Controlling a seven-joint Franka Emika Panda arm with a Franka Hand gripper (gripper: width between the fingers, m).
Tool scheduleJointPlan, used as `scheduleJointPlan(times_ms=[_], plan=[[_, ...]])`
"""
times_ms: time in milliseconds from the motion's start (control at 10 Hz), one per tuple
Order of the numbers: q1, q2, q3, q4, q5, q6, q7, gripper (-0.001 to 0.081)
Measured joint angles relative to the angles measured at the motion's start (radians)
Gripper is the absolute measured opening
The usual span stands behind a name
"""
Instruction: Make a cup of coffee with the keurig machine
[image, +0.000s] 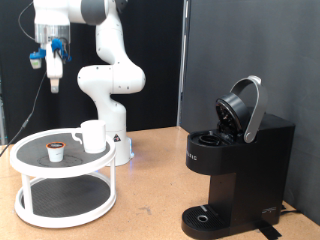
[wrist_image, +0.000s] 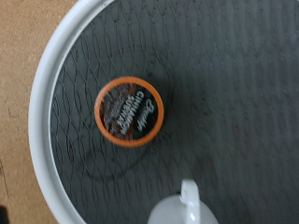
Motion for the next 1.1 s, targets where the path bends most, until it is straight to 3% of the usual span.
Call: scheduleJointPlan(times_ms=[600, 1100], plan=[[-0.026, 0.135, -0.003, -0.138, -0.079, 0.327, 0.065, 0.0734], [-0.048, 0.193, -0.003, -0.214, -0.109, 0.498, 0.111, 0.0734]])
